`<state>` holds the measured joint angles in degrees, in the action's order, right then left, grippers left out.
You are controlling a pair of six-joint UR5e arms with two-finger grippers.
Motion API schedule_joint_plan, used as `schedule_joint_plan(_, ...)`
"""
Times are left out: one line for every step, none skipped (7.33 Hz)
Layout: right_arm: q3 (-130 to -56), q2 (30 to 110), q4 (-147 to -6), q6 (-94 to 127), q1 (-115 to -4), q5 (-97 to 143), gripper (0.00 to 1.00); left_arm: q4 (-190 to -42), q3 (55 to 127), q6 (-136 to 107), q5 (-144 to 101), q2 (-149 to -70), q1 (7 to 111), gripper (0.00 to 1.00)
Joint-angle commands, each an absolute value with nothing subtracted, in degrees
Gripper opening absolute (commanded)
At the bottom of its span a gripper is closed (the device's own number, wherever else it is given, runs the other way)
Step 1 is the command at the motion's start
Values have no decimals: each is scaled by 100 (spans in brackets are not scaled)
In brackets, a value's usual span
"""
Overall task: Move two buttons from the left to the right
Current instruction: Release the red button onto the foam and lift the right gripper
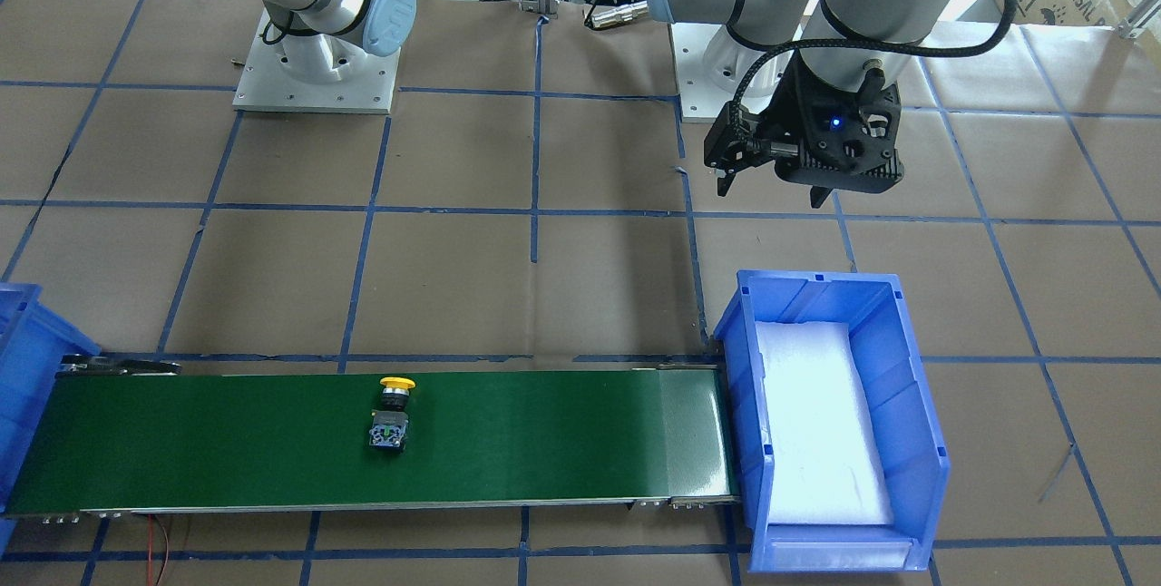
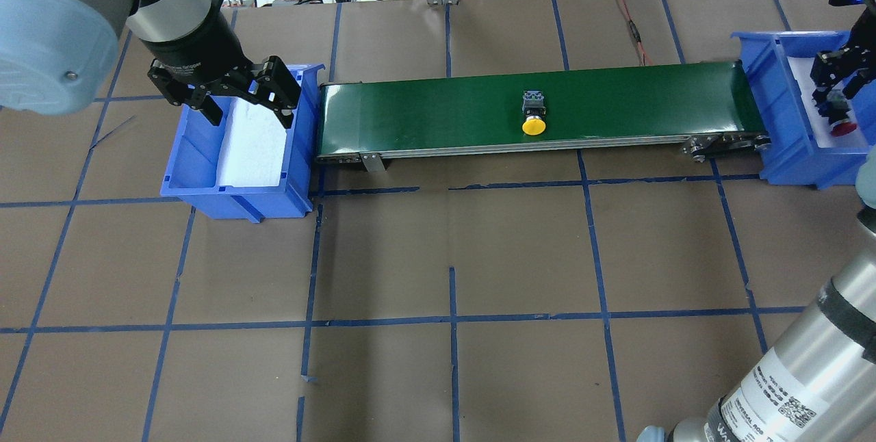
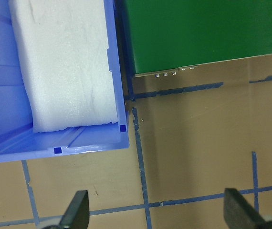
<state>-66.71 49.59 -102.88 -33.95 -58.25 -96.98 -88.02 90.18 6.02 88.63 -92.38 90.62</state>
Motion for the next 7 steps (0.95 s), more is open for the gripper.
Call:
schedule_joint_plan(-6330,5106,-10004,-3471,-5924,-9677,100,-8789,9009,606,8859,-9246,9062,100)
schedule_joint_plan(-6189,5289,-9689,-3480,-6020,-9677,100,-8789,9017,606,8859,-9246,9062,100)
schedule_joint_plan(-6144,5578,-9164,-3463,-6238,-9659,100,-8789,9018,606,8868,-9246,9062,100)
schedule_joint_plan(-6161,5851,-9080,-3428,-6588,-9642,100,-8789,9018,606,8868,-9237,9062,100)
schedule_joint_plan(-6196,6062,-9044,-3402,-7131,-9650,100,-8789,9018,606,8859,-9237,9062,100)
schedule_joint_plan(-6196,6108,-8861,-3393,-7607,-9633,100,-8798,9018,606,8859,-9237,9062,100)
schedule_joint_plan(-6196,5943,-8946,-3401,-8194,-9380,100,-8807,9018,606,8868,-9237,9062,100)
